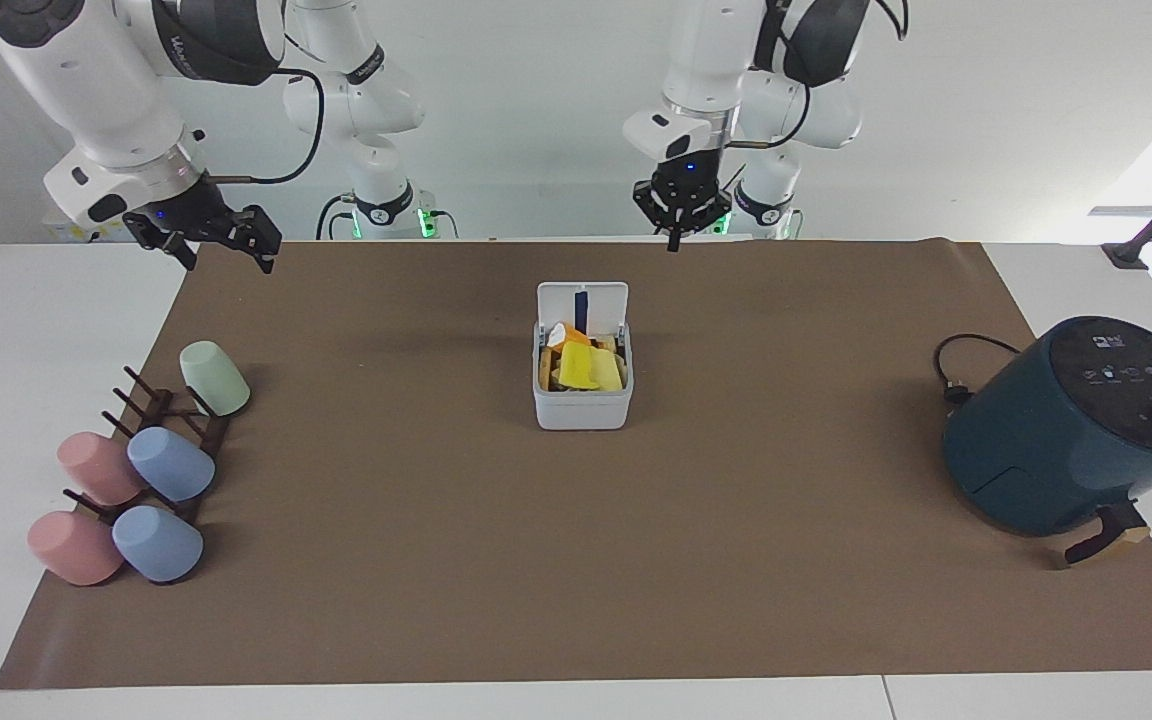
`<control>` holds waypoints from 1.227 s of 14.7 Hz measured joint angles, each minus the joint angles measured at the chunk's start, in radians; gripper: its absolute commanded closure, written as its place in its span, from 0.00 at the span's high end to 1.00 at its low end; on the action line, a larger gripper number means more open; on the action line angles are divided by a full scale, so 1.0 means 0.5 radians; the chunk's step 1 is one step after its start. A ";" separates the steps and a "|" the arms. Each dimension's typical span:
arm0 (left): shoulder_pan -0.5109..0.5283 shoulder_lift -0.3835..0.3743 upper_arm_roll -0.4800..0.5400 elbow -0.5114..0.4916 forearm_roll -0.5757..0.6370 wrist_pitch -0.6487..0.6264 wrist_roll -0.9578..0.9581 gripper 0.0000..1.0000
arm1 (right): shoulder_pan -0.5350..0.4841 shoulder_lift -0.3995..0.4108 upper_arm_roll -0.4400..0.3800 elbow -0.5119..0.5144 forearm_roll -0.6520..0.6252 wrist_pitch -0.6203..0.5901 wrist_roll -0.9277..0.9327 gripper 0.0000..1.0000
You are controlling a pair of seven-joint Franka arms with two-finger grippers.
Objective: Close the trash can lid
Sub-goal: 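Reach the left gripper forward to the open white bin's lid, then swing the white lid down over the bin with the left gripper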
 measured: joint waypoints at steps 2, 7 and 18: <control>-0.047 0.036 0.001 -0.064 0.000 0.131 -0.036 0.00 | 0.000 0.000 0.000 0.000 0.000 0.000 0.000 1.00; -0.060 0.165 0.028 -0.074 0.000 0.482 -0.078 0.00 | 0.000 0.000 0.000 0.000 0.000 0.000 0.000 1.00; 0.081 0.669 0.056 0.114 0.000 1.031 -0.077 0.00 | 0.000 0.000 0.000 0.000 0.000 0.000 0.000 1.00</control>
